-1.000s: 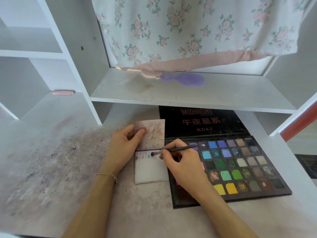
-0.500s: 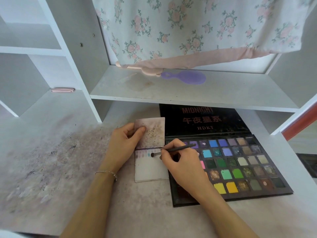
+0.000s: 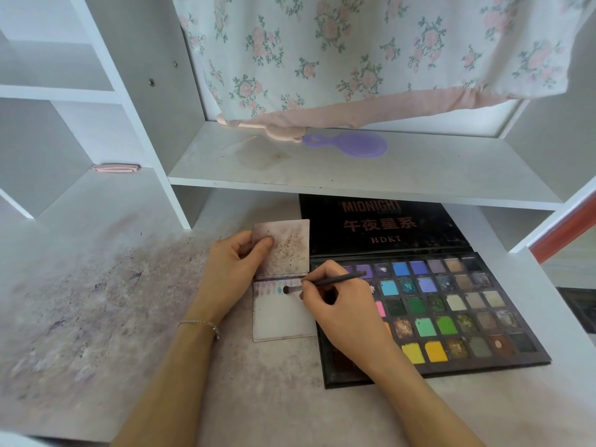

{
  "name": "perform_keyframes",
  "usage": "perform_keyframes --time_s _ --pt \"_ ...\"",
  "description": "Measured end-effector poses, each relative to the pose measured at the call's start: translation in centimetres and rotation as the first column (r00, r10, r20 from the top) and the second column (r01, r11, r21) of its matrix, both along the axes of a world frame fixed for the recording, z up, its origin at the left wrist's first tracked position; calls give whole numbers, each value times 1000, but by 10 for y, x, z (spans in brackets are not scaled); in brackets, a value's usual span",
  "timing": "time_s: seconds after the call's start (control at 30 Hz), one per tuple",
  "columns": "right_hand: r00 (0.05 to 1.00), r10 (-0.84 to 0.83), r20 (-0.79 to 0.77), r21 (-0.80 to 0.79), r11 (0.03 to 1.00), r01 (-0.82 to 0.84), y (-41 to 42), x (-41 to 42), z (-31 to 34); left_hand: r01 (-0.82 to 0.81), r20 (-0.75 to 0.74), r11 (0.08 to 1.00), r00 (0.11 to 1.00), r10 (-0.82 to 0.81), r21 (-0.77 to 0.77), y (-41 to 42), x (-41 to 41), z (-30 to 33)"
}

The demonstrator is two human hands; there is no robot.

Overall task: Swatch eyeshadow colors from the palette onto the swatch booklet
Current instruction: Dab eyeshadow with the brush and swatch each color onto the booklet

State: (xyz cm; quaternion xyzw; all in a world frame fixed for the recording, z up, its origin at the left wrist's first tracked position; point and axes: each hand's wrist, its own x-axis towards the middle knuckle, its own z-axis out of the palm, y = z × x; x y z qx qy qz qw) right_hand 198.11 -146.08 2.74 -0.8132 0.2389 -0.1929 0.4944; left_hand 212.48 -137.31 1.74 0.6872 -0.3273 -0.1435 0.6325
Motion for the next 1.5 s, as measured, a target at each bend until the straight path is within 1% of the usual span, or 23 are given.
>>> perform_keyframes --time_s 0.63,0.7,0.8,0.87,0.93,1.07,1.3,1.4,1.5 --pt "999 -1 44 -34 999 2 0 0 -1 0 -3 1000 1000 0 -8 0 1 0" --pt "995 -16 99 -11 1000 17 -1 1 0 0 -11 1000 1000 0 -12 0 0 0" --pt "980 -61 190 89 995 45 -4 -1 3 0 -17 1000 1000 0 -13 0 0 0" --pt "973 -85 215 137 989 56 -6 -3 4 2 -32 1000 999 -2 -16 0 1 -1" --pt "966 -107 237 149 986 73 -9 -7 6 0 -43 1000 999 -1 -17 0 1 -1" --pt "951 -155 266 136 983 122 -18 -19 12 -3 -52 1000 999 2 -17 1 1 -2" --pt "924 -280 260 89 960 266 -46 -56 14 -24 -25 1000 999 24 11 0 2 -4" --pt "897 -361 256 101 932 347 -60 -75 11 -41 12 999 999 40 23 0 2 -4" --pt "854 -460 243 56 885 461 -73 -90 9 -52 29 998 998 51 28 0 2 -4"
